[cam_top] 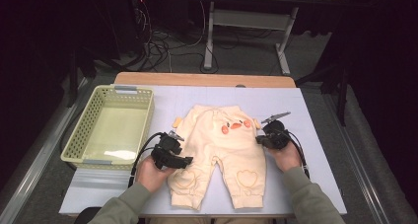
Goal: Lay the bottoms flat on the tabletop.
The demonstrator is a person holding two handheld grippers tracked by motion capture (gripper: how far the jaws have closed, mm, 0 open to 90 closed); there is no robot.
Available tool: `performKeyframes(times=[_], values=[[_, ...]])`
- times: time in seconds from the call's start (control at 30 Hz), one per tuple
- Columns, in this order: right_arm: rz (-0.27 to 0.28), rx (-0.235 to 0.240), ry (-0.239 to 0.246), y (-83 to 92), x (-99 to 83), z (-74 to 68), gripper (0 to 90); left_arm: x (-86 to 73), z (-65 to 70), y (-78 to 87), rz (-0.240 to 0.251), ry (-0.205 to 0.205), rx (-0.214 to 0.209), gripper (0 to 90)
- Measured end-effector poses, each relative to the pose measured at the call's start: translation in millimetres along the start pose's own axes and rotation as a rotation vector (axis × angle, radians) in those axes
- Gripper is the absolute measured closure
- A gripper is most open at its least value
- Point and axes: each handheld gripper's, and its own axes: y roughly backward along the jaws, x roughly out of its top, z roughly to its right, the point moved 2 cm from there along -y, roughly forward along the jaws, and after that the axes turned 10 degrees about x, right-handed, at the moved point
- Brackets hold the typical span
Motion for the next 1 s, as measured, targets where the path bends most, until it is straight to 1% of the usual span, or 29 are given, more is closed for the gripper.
performKeyframes(times=[0.2, 0.23, 0.27, 0.3, 0.33, 0.4, 0.43, 0.47, 0.57, 0.63, 0.73, 0.77, 0.83, 0.87, 0.9, 1.0], values=[[-0.043, 0.012, 0.003, -16.9, -9.3, -4.6, 88.9, 0.0, 0.4, -2.3, -0.006, -0.004, -0.002, 40.5], [-0.037, 0.006, 0.025, -17.8, -9.5, -5.4, 88.8, 0.0, 0.3, -2.8, -0.009, -0.005, -0.001, 40.6], [-0.045, 0.020, 0.036, -17.9, -9.0, -6.8, 88.7, 0.1, 0.3, -3.4, -0.012, -0.006, 0.000, 41.0], [-0.053, 0.021, 0.051, -17.2, -9.0, -7.8, 88.5, 0.1, 0.4, -4.1, -0.012, -0.005, 0.000, 41.4], [-0.063, 0.012, 0.068, -16.4, -9.1, -8.5, 88.4, 0.0, 0.6, -4.6, -0.014, -0.004, 0.002, 42.4], [-0.071, -0.007, 0.076, -14.1, -10.0, -6.5, 88.0, -0.1, 0.7, -4.6, -0.014, -0.004, 0.006, 47.0], [-0.068, -0.007, 0.066, -12.6, -10.7, -3.8, 87.9, -0.1, 0.7, -4.4, -0.014, -0.006, 0.008, 50.2], [-0.068, -0.007, 0.066, -12.6, -10.7, -3.8, 87.9, -0.2, 0.6, -4.3, -0.015, -0.009, 0.011, 50.2], [-0.061, -0.013, 0.038, -10.0, -12.8, 4.2, 87.7, -0.3, -0.5, -4.8, -0.020, -0.006, 0.017, 53.1], [-0.057, -0.022, 0.050, -9.7, -13.1, 5.0, 87.7, -0.3, -1.8, -5.4, -0.024, -0.003, 0.021, 53.1], [-0.061, -0.027, 0.052, -9.7, -12.9, 3.7, 87.7, 0.3, -2.7, -5.5, -0.017, 0.009, 0.025, 53.2], [-0.061, -0.022, 0.049, -9.8, -13.0, 3.6, 87.7, 1.4, -2.4, -5.6, -0.003, 0.019, 0.019, 55.5], [-0.063, -0.018, 0.054, -10.9, -12.9, 1.9, 87.7, 6.9, -2.9, -6.7, 0.018, 0.042, -0.008, 57.9], [-0.068, -0.019, 0.055, -11.2, -12.6, 0.5, 87.7, 11.5, -3.0, -6.9, 0.017, 0.034, 0.001, 58.3], [-0.068, -0.020, 0.063, -12.0, -12.2, -0.3, 87.7, 15.6, -3.0, -7.0, 0.019, 0.026, 0.015, 60.6], [-0.068, -0.015, 0.055, -12.4, -12.0, -0.2, 87.7, 30.8, -4.3, -10.2, 0.032, 0.037, 0.023, 65.3]])
